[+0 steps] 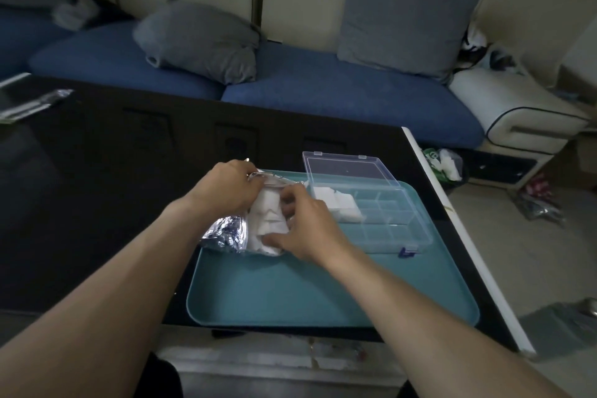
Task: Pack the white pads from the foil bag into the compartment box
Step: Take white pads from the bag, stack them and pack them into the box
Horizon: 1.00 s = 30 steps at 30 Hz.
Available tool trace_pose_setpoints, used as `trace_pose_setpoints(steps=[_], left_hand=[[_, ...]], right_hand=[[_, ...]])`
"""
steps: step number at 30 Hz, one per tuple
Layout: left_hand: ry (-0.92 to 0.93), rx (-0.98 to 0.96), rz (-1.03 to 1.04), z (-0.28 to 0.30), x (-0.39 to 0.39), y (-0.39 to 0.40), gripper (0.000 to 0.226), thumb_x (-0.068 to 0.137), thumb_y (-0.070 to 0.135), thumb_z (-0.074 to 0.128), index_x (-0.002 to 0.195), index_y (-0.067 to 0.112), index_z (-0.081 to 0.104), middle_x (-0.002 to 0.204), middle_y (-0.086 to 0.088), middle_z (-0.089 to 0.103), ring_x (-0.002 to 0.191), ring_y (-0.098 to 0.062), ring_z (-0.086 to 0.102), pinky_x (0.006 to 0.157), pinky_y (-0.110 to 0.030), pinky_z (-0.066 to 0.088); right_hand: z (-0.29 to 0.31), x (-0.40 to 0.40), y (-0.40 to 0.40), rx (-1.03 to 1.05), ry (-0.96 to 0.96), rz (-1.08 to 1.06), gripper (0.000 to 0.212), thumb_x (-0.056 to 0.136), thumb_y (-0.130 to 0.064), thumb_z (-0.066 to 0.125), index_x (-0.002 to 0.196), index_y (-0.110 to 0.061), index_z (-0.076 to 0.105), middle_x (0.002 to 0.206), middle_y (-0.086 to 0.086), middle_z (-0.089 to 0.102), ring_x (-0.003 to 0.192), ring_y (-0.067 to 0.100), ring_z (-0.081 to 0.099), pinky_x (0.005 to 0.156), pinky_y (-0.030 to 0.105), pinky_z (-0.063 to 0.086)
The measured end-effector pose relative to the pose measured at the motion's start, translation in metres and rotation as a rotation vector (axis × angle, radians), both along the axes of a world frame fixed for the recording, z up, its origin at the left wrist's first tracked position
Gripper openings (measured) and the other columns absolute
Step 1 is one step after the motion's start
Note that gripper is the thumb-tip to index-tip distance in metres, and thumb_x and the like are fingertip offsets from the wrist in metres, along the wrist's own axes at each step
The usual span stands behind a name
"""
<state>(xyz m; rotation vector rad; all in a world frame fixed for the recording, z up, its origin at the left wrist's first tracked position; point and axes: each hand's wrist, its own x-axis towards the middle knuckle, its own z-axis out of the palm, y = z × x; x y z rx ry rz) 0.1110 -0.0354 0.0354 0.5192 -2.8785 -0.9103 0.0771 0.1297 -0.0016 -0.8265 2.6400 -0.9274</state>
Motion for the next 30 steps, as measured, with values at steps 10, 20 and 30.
trace_pose_setpoints(steps=[10, 20, 30], left_hand=[[0.011, 0.117, -0.002, 0.001, 0.003, -0.006, 0.03, 0.097, 0.035, 0.053, 0.116, 0.019, 0.069, 0.097, -0.01, 0.07, 0.084, -0.024, 0.067, 0.068, -0.028, 0.051], [-0.033, 0.202, -0.034, 0.004, -0.001, 0.0, 0.026, 0.094, 0.04, 0.061, 0.092, 0.019, 0.076, 0.086, -0.005, 0.072, 0.08, -0.02, 0.068, 0.075, -0.036, 0.054], [-0.02, 0.191, -0.04, 0.008, 0.005, 0.004, 0.027, 0.096, 0.04, 0.056, 0.092, 0.019, 0.071, 0.081, -0.004, 0.069, 0.076, -0.019, 0.065, 0.069, -0.03, 0.05]], right_hand=[[0.012, -0.002, 0.001, -0.222, 0.099, 0.067, 0.068, 0.071, -0.033, 0.09, 0.132, -0.026, 0.061, 0.102, -0.006, 0.058, 0.071, 0.0, 0.052, 0.067, 0.005, 0.04], [0.023, -0.005, 0.001, 0.174, 0.41, 0.208, 0.053, 0.079, -0.041, 0.077, 0.127, -0.025, 0.063, 0.102, -0.004, 0.038, 0.098, 0.017, 0.048, 0.071, 0.028, 0.036], [0.015, -0.01, -0.007, 0.037, 0.468, 0.134, 0.023, 0.096, -0.032, 0.062, 0.11, -0.021, 0.077, 0.091, -0.002, 0.042, 0.082, 0.02, 0.049, 0.067, 0.034, 0.041]])
